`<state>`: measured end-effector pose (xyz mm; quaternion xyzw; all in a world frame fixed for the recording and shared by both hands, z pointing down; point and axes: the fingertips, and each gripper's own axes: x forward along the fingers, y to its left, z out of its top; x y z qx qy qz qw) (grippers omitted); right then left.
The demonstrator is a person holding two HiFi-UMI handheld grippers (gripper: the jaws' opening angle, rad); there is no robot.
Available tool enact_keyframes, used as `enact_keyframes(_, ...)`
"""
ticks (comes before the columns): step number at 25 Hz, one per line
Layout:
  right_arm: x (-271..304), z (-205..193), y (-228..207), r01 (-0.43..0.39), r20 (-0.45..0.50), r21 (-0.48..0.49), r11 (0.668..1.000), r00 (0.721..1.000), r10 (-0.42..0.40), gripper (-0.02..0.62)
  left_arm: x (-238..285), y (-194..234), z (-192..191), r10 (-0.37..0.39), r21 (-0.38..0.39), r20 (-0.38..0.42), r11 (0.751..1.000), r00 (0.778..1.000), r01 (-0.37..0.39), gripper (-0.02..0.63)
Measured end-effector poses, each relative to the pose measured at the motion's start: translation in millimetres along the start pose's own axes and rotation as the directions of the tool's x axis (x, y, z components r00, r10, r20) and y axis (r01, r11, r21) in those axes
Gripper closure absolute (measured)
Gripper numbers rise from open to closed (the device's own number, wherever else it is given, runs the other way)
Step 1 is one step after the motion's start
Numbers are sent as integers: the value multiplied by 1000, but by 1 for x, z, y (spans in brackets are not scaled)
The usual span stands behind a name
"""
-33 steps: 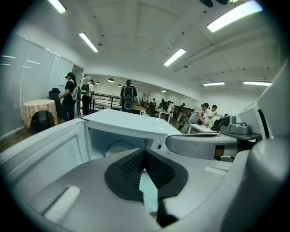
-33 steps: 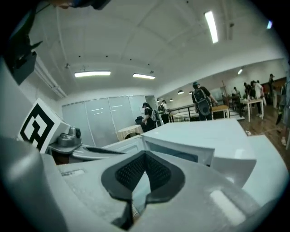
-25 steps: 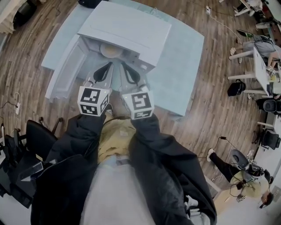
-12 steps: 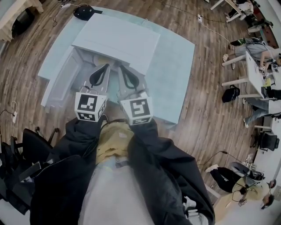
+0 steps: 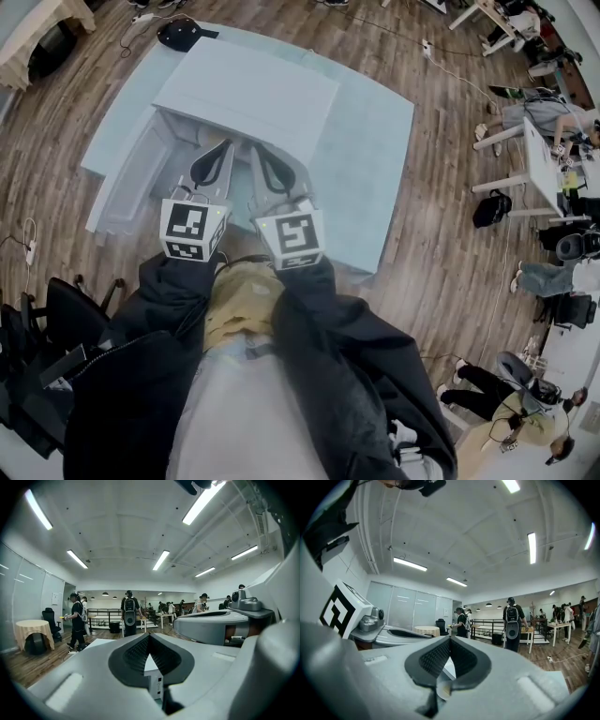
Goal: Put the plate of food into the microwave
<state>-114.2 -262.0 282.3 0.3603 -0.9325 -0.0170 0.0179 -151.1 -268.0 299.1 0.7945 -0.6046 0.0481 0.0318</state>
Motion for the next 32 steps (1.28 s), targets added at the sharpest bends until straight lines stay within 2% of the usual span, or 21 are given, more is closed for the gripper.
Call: enact_keyframes(32, -3, -13, -3, 21, -35, 6, 1000, 999, -20, 597, 3, 1, -19, 12, -5, -57, 1000, 998, -13, 609)
